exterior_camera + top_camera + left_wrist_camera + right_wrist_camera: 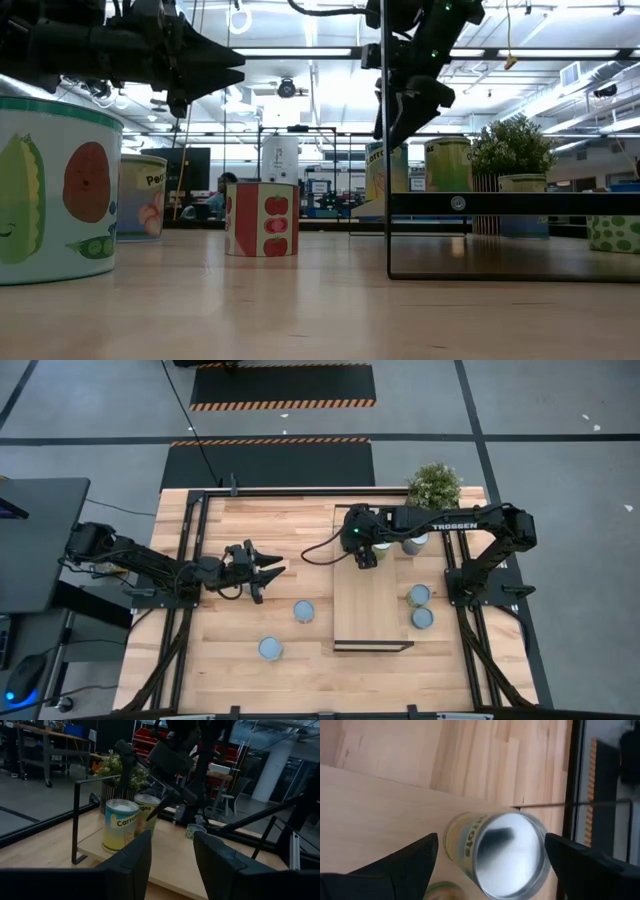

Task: Pick and place cans onto a shelf
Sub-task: Adjust the cans on the shelf

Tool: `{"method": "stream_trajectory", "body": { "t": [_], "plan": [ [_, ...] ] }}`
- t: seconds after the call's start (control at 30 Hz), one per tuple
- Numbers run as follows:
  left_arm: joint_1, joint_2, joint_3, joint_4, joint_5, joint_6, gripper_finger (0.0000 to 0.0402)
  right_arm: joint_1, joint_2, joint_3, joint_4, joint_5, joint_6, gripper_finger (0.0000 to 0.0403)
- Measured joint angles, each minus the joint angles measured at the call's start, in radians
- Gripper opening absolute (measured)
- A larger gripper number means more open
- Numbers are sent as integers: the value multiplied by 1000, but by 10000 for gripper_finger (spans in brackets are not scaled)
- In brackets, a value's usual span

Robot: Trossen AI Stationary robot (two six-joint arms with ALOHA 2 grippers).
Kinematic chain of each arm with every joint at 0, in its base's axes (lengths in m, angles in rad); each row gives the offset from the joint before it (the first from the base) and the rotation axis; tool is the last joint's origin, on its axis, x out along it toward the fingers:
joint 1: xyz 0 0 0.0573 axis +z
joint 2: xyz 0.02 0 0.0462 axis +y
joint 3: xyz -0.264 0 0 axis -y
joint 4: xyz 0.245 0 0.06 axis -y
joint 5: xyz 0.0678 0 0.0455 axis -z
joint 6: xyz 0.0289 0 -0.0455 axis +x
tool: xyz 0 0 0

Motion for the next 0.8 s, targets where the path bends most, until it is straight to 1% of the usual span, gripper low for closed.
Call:
{"method": "stream_trajectory", "body": {
  "t": [0.13,0.23,0.4,0.5,0.63,0.8],
  "plan": [
    [0,0,0,-3,0,0,153,-16,0,0,19,-22,-35,374],
    [0,0,0,-4,0,1,153,-41,0,0,18,-75,-8,374],
    [1,0,0,-4,0,2,153,-58,0,2,12,-95,24,374],
    [1,0,0,-4,0,3,153,-68,0,38,-13,-124,44,374],
    [1,0,0,1,0,11,153,-73,0,97,-39,-138,44,374],
    [1,0,0,3,0,12,153,-109,28,129,-85,-179,62,374]
  ]
}}
